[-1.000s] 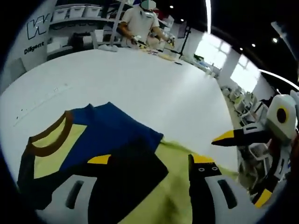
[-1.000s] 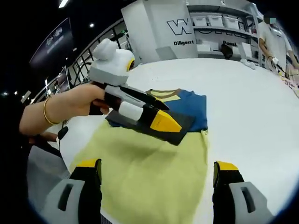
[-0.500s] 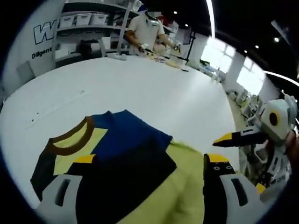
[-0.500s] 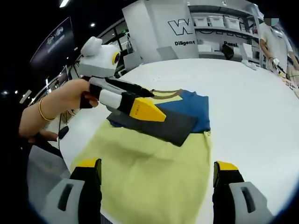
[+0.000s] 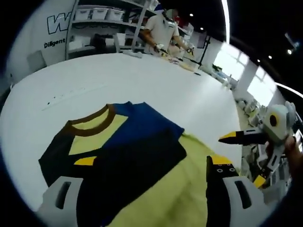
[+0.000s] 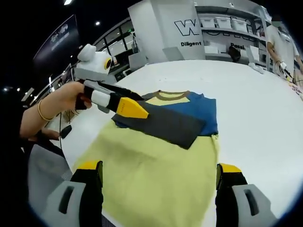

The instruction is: Fold the garment on the visible template until the final outline fits inside the template.

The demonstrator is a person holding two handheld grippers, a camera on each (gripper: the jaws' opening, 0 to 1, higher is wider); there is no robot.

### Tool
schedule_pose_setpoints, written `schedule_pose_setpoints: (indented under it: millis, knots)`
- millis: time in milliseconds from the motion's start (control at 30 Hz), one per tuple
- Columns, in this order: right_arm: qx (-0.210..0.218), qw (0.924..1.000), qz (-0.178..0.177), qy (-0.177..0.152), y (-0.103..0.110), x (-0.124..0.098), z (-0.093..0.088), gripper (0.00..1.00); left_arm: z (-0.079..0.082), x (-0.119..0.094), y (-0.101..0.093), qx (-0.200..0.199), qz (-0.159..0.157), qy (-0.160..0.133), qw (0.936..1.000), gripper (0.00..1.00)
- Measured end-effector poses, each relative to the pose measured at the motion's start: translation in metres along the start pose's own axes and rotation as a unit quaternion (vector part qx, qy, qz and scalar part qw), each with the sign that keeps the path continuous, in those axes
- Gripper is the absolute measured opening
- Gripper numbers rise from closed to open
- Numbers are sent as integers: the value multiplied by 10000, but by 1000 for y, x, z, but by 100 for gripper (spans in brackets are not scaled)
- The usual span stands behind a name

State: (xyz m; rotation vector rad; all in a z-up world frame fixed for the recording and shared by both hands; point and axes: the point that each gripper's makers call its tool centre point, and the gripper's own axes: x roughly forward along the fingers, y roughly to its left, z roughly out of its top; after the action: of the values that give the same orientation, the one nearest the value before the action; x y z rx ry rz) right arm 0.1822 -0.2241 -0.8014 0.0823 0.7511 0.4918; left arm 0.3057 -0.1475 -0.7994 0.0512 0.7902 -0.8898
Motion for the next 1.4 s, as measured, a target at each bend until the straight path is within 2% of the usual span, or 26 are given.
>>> schedule_pose_setpoints:
  millis: [300, 467, 533, 900, 1000, 1200, 1300, 1400]
  knots:
    - [-84, 9999, 102, 6, 6, 1, 1, 99, -13, -19, 11, -16, 155, 64, 9999, 89]
    - [-131, 9998, 161, -4, 10, 2, 2, 99, -28, -31, 28, -148, 408, 87, 9990, 86]
    - [-153, 9997, 181, -9, 11, 2, 2, 99, -38, -37, 37, -263, 498, 167, 9983, 85]
    - [-196, 9995, 250, -25, 17, 3, 4, 99, -60, -60, 76, -918, 883, -1, 9919, 77]
    - [-207, 9995, 246, -25, 17, 3, 4, 99, -66, -66, 91, -830, 1179, -35, 9895, 69]
    - [-191, 9996, 222, -39, 16, 2, 4, 99, -78, -68, 102, -1068, 1225, -9, 9867, 60]
    - [-174, 9996, 202, -17, 16, 2, 2, 99, -84, -69, 105, -1168, 1242, -48, 9853, 51]
    - [-177, 9997, 190, -12, 15, 1, 2, 99, -90, -70, 107, -1257, 1233, -74, 9844, 39]
